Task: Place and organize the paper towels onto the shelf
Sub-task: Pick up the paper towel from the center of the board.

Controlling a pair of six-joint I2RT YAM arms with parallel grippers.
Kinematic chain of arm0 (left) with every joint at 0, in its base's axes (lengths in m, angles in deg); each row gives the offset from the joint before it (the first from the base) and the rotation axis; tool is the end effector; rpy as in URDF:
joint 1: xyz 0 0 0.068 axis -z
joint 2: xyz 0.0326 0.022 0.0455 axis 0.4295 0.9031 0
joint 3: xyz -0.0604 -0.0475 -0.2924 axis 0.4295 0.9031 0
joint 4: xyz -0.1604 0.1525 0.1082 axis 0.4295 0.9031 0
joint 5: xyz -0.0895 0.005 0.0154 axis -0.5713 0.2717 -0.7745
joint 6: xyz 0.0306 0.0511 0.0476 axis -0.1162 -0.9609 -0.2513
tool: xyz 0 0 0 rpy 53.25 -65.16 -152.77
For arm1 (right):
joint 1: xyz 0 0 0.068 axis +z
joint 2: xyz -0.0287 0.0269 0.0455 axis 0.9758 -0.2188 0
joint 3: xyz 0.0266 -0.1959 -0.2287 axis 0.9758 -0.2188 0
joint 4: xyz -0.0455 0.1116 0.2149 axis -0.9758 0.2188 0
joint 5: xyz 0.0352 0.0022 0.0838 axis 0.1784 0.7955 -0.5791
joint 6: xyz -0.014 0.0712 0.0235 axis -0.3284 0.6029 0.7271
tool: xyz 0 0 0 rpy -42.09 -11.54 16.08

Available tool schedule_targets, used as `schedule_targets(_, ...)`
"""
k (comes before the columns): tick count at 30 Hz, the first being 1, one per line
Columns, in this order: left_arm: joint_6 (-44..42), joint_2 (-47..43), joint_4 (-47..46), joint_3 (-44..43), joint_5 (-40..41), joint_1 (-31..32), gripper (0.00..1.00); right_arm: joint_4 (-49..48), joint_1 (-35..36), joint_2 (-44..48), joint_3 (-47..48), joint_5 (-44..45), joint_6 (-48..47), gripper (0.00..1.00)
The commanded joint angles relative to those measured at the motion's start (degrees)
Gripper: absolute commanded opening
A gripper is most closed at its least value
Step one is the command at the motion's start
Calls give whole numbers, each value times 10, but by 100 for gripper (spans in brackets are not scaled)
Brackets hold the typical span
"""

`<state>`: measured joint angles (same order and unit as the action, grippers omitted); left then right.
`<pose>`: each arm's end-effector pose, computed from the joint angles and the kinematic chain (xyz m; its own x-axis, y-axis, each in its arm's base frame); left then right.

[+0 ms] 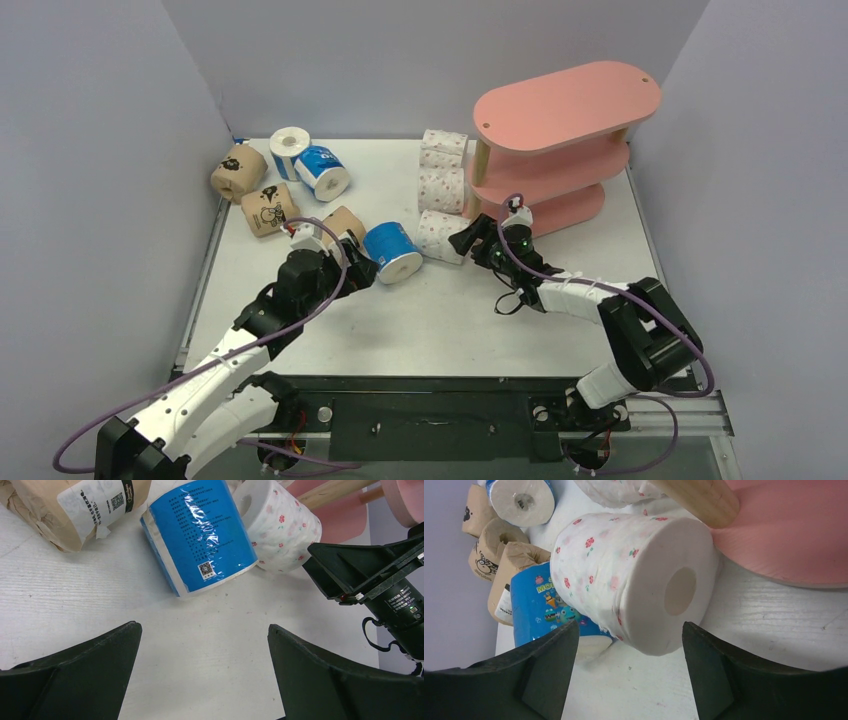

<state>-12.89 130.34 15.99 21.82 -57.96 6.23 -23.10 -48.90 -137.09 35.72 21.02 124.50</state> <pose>0.1567 -0.0854 0.2680 -0.5636 -0.4639 -0.6835 0.0167 0.8209 -0.5709 0.2763 0.1573 0.2123 -0.6532 0.5132 -0.5567 -0.0870 0.6795 0.7285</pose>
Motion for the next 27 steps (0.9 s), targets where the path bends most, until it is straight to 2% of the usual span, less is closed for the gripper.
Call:
schedule_targets(1, -10, -12, -16, 2, -4, -4, 98, -83, -9, -22, 24, -21, 14, 70)
schedule_targets(6, -10, -14, -15, 3, -3, -5, 98, -99, -10, -46, 33, -29, 21, 65)
schedule_targets(19, 1, -16, -19, 12, -7, -5, 98, -186, -8, -80, 3, -20, 48, 65)
schedule_targets(27, 7, -16, -20, 14, -10, -5, 98, -215, 16, -70, -27, -3, 60, 62)
